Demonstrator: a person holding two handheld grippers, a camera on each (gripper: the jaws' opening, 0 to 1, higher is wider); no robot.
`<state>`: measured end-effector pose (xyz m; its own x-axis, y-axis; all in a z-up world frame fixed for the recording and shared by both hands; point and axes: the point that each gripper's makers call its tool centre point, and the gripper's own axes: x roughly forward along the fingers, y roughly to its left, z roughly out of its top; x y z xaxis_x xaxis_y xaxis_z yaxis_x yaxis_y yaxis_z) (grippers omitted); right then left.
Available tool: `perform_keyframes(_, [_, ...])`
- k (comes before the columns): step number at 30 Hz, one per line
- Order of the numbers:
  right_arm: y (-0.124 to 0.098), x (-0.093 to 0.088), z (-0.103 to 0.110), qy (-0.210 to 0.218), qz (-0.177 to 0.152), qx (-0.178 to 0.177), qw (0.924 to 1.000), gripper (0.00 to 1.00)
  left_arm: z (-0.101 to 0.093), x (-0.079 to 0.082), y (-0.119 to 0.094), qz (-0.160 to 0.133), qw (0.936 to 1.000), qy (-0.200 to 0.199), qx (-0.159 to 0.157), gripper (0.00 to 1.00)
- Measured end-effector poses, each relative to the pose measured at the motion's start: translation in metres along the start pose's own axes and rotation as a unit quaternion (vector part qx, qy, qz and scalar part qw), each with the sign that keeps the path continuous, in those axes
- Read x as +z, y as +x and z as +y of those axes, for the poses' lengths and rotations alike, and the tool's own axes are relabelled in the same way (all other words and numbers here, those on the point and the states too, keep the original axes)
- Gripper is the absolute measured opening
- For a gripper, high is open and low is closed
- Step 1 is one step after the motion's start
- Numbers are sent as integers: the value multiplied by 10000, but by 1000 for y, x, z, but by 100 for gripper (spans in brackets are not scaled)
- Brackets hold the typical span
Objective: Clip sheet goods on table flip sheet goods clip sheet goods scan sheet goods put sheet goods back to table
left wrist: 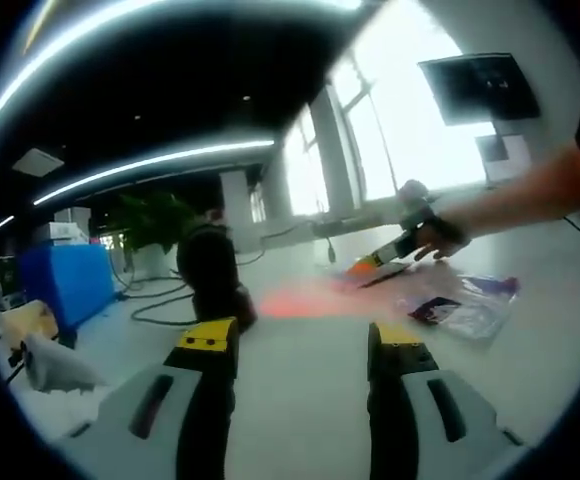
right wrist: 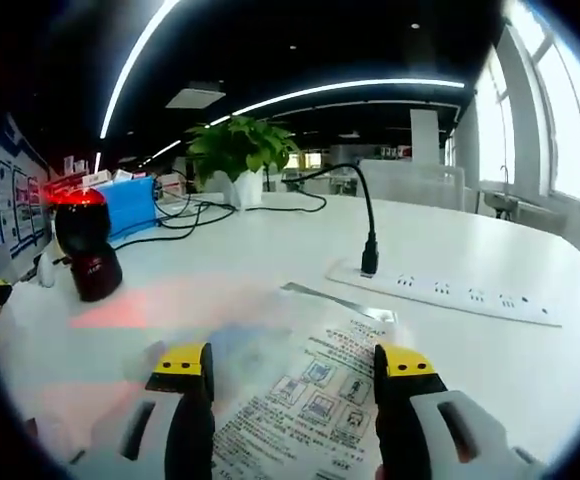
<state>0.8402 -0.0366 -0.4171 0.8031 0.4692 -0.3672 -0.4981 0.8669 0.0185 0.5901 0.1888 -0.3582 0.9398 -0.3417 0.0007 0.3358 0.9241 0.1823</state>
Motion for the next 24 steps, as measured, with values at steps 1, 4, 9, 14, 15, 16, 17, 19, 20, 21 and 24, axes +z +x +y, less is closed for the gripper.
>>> perform_keyframes(1, [1, 0, -1, -16, -12, -4, 10000, 60, 0, 2, -1, -33, 10000, 9, 0, 44])
perform_keyframes(4, [2, 1, 0, -33, -7, -7, 10000, 60, 3, 8, -4, -193, 9998, -99, 28, 44])
perform_keyframes(9, [0, 2, 0, -12, -36, -5, 10000, 61, 6, 8, -3, -226, 9995, -221, 61, 44])
perform_keyframes(14, [-5, 20, -9, -27, -332, -169, 9993, 61, 4, 8, -3, -244, 9995, -174, 24, 45])
perform_keyframes(15, [-12, 25, -6, 14, -414, -142, 9990, 62, 5, 9, -4, -249, 9995, -182, 44, 45])
perform_keyframes(16, [-16, 29, -6, -4, -457, -153, 9988, 62, 7, 9, -4, -265, 9994, -217, 58, 45])
perform_keyframes(17, [-19, 32, -6, -38, -493, -174, 9986, 61, 8, 9, -4, -272, 9994, -228, 62, 45])
perform_keyframes(19, [-32, 40, -2, -125, -604, -207, 9979, 61, 5, 9, -3, -276, 9993, -239, 66, 45])
perform_keyframes(20, [-39, 43, 1, -133, -643, -203, 9976, 60, 4, 9, -3, -274, 9993, -236, 53, 45])
perform_keyframes(21, [-44, 45, 3, -123, -676, -200, 9974, 60, 4, 9, -3, -265, 9994, -221, 44, 45])
perform_keyframes(24, [-60, 46, 6, -53, -808, -126, 9966, 58, 5, 8, -3, -262, 9994, -207, 30, 45])
